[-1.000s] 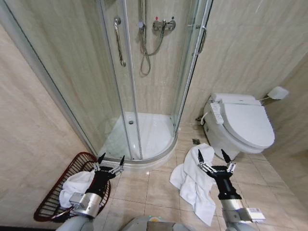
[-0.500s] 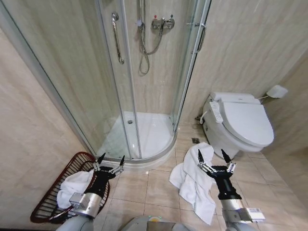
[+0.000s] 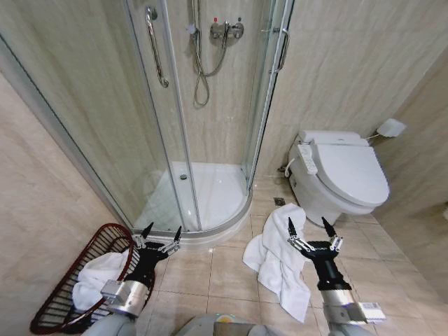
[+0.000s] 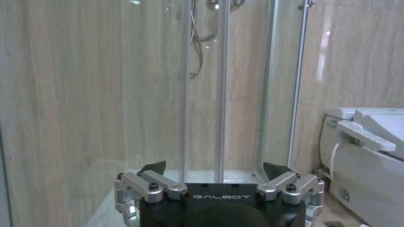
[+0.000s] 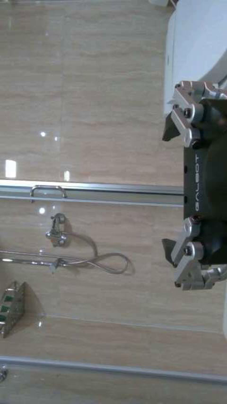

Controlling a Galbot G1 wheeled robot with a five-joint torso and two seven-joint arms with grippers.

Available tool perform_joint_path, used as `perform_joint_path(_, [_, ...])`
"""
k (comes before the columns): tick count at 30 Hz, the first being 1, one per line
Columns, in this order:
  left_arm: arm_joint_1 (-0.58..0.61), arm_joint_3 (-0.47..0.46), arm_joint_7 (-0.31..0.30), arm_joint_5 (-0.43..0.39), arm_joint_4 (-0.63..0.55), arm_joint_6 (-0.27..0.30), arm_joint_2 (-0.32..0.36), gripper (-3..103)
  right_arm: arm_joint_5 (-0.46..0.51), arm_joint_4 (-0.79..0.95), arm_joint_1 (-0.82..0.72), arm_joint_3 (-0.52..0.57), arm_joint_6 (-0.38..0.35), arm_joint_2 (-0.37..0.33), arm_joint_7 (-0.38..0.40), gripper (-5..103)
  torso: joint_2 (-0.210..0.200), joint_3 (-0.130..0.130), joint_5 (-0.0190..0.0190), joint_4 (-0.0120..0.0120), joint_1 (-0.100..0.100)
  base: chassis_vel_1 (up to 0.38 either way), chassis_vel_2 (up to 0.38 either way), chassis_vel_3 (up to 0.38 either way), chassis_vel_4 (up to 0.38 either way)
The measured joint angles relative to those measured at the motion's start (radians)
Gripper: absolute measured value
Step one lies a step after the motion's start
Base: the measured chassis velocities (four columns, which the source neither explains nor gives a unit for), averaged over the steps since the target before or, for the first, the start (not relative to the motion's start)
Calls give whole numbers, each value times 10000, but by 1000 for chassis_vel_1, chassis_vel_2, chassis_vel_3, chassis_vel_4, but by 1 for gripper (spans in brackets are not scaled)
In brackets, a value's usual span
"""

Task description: Discard the used towel into the hamper.

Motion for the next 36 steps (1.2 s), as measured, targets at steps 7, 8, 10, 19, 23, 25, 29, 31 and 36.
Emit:
perform_joint_path(7, [0,0,0,1,0,0,1,100,0,0,0,1,0,0,0,100,30,16,1,0,11,-77,-79,86,81])
perform_joint_path(8, [0,0,0,1,0,0,1,100,0,0,0,1,0,0,0,100,30,16,1,0,11,-159,-141,132,131])
perform_joint_path(10, [0,1,0,1,0,0,1,100,0,0,0,1,0,0,0,100,39,23,1,-1,16,-169,-190,179,160])
perform_joint_path(19, [0,1,-1,1,0,0,0,100,0,0,0,1,0,0,0,100,60,37,2,0,24,-241,-235,240,227])
perform_joint_path(23, [0,3,0,0,0,0,-1,100,0,0,0,3,0,-1,-1,100,69,40,3,1,26,-272,-281,271,285])
perform_joint_path(25, [0,5,1,0,0,0,-2,100,0,0,0,7,-1,-2,0,100,70,44,8,-1,30,-269,-227,216,269])
perform_joint_path(29, [0,4,1,1,0,0,-2,100,0,0,0,8,-1,-3,0,100,63,38,7,1,27,-128,-139,162,92])
perform_joint_path(31, [0,4,1,0,0,0,-2,100,0,0,0,8,0,-2,0,100,44,24,4,2,18,-2,-52,49,31])
perform_joint_path(36, [0,0,0,1,0,0,2,100,0,0,0,0,0,2,0,100,-99,-61,-3,-3,-38,96,42,-67,-11])
